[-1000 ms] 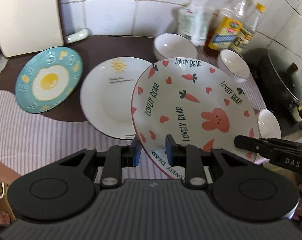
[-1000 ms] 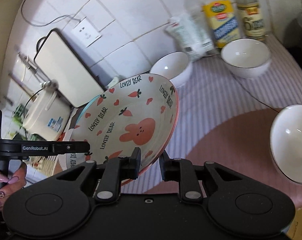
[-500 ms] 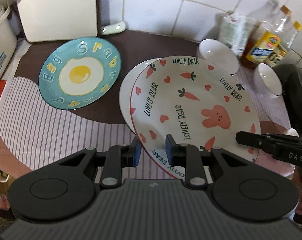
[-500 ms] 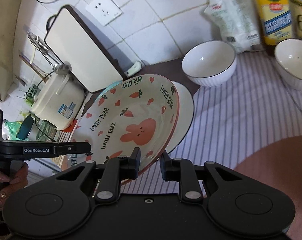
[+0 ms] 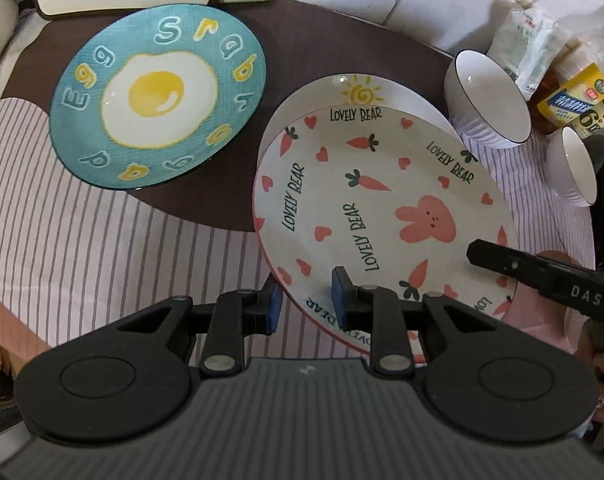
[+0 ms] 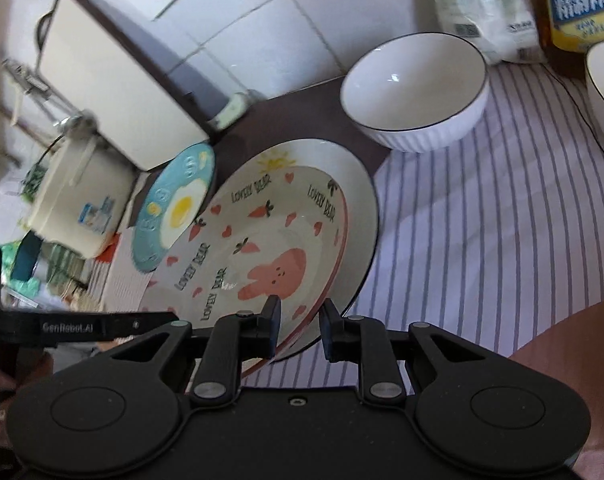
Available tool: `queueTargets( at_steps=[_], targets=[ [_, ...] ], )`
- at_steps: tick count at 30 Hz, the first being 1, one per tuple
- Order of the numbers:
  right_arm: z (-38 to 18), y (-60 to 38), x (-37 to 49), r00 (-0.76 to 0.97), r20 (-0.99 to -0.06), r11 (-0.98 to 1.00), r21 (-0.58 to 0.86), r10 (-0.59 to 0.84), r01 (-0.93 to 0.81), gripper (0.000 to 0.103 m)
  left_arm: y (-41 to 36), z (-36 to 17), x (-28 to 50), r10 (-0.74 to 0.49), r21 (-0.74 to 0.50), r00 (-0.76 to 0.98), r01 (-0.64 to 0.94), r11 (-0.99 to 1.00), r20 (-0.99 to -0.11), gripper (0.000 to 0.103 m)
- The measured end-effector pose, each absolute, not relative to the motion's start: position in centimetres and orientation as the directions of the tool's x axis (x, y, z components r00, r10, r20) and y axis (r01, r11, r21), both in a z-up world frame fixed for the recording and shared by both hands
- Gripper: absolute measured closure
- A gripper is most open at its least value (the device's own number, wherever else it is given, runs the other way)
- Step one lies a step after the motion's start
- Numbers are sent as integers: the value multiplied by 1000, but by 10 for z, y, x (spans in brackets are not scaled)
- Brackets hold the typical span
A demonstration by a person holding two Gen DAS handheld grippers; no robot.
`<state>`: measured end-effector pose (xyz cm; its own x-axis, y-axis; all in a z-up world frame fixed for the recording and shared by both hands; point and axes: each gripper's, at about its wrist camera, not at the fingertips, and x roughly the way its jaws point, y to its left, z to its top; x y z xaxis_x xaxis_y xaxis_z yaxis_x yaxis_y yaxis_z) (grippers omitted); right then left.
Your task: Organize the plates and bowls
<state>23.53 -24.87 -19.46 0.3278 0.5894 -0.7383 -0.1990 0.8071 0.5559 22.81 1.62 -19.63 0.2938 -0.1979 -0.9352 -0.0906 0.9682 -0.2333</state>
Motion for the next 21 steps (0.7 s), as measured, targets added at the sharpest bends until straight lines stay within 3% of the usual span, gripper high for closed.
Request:
queueTargets(
  at_steps=[10, 15, 21],
  targets=[
    [-188, -229, 241, 299, -839, 888, 401, 454, -223, 76, 13, -206, 238, -195, -226, 240, -106, 968, -951, 79],
    [-187, -210, 238, 268, -899, 927, 281, 345, -250, 66, 12, -214, 236, -189, -222, 227, -128, 967, -955, 79],
    [-188, -195, 233, 331, -902, 939, 181, 277, -293, 60, 9, -215, 235, -166, -202, 239, -134, 970, -957, 80]
  ],
)
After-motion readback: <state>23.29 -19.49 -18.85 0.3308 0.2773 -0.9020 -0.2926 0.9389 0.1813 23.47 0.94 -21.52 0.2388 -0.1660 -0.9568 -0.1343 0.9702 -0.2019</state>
